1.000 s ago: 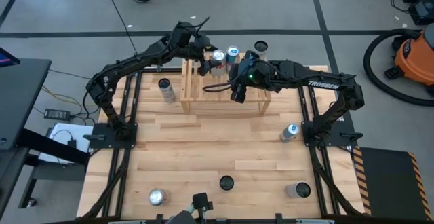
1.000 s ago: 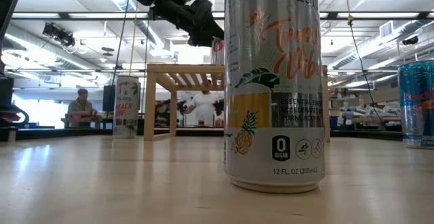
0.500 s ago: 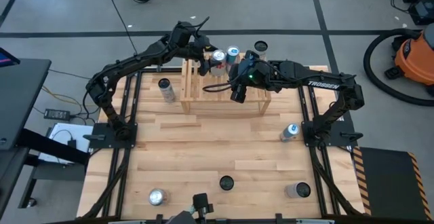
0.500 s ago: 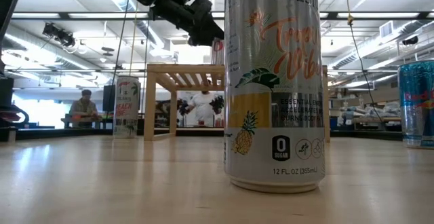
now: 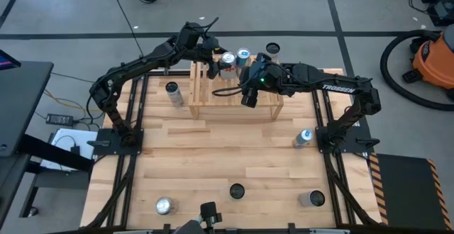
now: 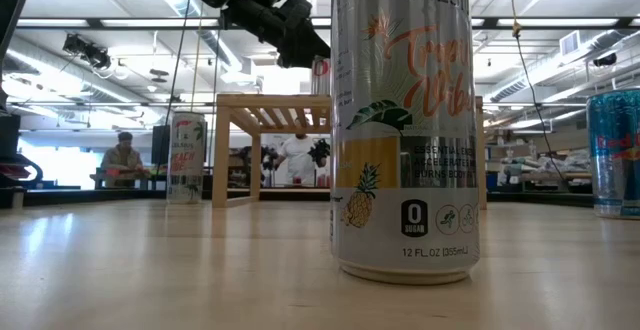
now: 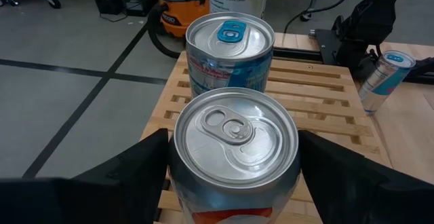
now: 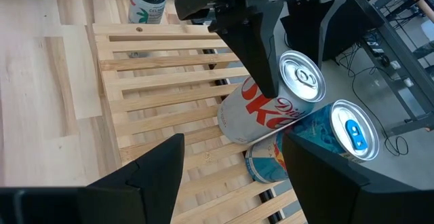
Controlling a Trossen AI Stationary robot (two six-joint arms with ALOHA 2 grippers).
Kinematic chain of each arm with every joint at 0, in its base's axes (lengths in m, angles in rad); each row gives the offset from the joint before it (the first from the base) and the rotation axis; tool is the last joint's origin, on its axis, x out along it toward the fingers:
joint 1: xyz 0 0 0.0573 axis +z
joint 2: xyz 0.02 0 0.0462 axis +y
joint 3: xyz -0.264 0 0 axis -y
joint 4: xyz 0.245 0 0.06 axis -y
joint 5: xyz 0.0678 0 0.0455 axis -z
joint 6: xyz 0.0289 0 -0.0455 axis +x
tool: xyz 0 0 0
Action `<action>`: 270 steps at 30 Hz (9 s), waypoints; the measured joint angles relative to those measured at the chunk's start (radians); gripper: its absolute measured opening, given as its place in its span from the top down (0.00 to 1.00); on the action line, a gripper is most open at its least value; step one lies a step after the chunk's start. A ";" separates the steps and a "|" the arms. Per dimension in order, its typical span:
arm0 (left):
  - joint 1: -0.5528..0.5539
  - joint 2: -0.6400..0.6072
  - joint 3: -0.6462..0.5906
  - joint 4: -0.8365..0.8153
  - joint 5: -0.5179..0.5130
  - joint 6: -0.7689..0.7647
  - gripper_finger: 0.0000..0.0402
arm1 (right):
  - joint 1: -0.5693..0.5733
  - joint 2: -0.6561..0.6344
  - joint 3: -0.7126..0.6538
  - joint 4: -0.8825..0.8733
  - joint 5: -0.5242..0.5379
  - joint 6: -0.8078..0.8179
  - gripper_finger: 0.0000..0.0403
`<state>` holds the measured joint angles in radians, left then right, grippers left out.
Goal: Place canned beverage on shelf
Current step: Put the right silver soda can on the shelf, then put the left white pink soda can on the shelf
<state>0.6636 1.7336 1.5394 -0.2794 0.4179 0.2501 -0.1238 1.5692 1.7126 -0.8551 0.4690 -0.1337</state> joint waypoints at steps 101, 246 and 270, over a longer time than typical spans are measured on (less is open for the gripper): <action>0.035 -0.028 -0.001 -0.096 -0.033 0.031 0.22 | -0.025 0.000 0.000 0.273 -0.131 0.000 0.36; -0.014 -0.327 -0.001 -0.427 -0.153 -0.108 0.07 | -0.025 0.003 0.000 0.543 -0.183 0.000 0.36; -0.008 -0.328 -0.002 -0.826 -0.347 -0.075 0.08 | 0.055 -0.022 0.000 0.113 -0.176 0.074 0.36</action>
<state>0.6556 1.4052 1.5379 -1.1056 0.0706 0.1751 -0.0692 1.5471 1.7126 -0.7425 0.2932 -0.0601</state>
